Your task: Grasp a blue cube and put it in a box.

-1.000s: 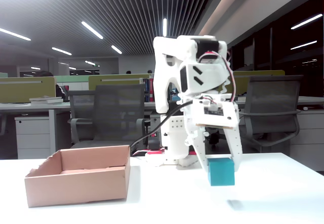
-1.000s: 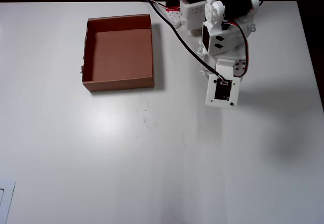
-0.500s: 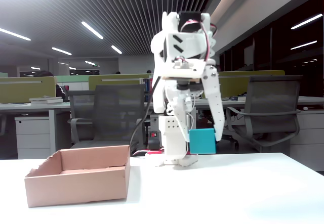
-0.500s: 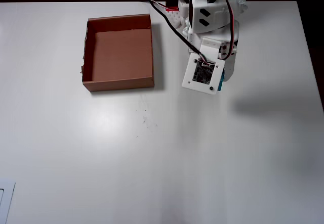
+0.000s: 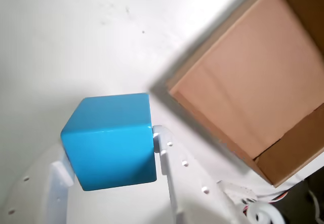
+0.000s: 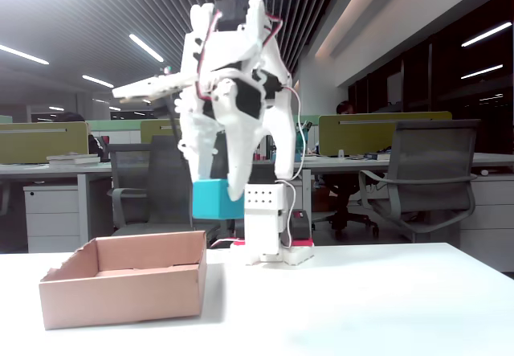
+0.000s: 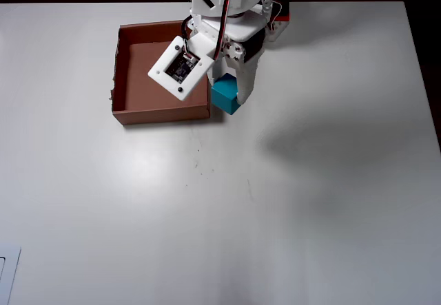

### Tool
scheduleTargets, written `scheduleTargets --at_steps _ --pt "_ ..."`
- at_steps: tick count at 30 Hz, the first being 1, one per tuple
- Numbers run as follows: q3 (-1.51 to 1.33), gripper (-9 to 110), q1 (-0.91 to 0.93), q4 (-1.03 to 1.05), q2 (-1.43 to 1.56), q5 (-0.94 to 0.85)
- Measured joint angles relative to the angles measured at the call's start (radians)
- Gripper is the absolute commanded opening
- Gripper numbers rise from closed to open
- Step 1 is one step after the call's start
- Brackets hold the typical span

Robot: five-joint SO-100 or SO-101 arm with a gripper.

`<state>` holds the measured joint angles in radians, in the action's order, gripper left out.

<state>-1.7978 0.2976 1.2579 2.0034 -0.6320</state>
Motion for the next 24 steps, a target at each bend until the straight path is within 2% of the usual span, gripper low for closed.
scheduleTargets --at_steps 11,20,24 --pt "-0.002 14 0.327 0.006 -0.002 0.006" --pt "-0.063 15 0.517 0.005 0.000 0.002" --pt "-0.135 15 0.557 -0.058 0.000 -0.003"
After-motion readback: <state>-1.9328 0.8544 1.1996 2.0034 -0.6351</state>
